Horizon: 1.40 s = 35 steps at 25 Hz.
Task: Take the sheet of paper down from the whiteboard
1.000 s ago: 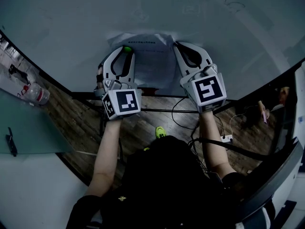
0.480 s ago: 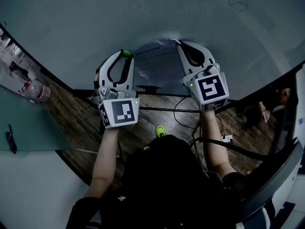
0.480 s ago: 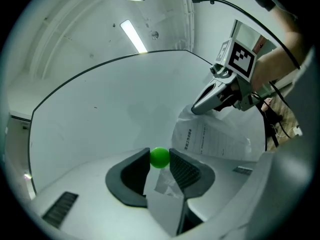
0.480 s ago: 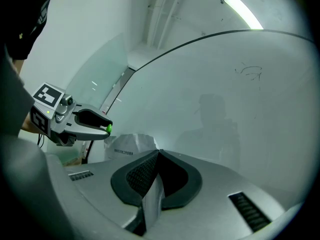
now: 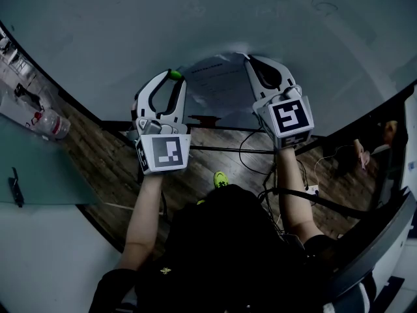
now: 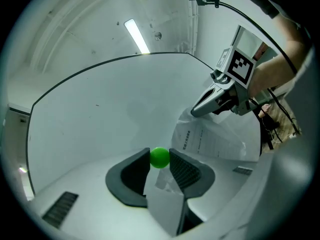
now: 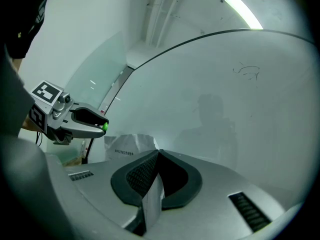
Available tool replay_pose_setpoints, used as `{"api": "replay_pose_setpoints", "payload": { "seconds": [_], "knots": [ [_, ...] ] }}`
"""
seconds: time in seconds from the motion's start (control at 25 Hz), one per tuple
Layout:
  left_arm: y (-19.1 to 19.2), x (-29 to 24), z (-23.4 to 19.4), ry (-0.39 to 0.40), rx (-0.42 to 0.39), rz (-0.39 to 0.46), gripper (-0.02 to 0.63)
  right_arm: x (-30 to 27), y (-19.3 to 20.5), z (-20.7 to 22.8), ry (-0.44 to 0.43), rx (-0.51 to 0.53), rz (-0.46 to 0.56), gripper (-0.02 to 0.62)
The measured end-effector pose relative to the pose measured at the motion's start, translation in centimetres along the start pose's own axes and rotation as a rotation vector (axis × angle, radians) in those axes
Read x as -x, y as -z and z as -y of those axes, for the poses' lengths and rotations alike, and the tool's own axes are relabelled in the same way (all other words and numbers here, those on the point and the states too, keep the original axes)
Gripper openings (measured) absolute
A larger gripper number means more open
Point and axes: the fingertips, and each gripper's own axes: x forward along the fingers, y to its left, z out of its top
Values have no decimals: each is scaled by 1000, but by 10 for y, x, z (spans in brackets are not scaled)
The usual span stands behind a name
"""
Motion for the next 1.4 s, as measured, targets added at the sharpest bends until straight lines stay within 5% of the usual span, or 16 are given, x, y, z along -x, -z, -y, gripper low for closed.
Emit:
{"api": "replay_pose_setpoints", "payload": {
  "seconds": [0.72,1.4],
  "knots": [
    [-2,5,13,55,3,-14,129,15,14,3,9,-53,-39,12],
    [4,76,33,92,48,-3,129,69,24,-53,12,-67,-115,12]
  ]
}}
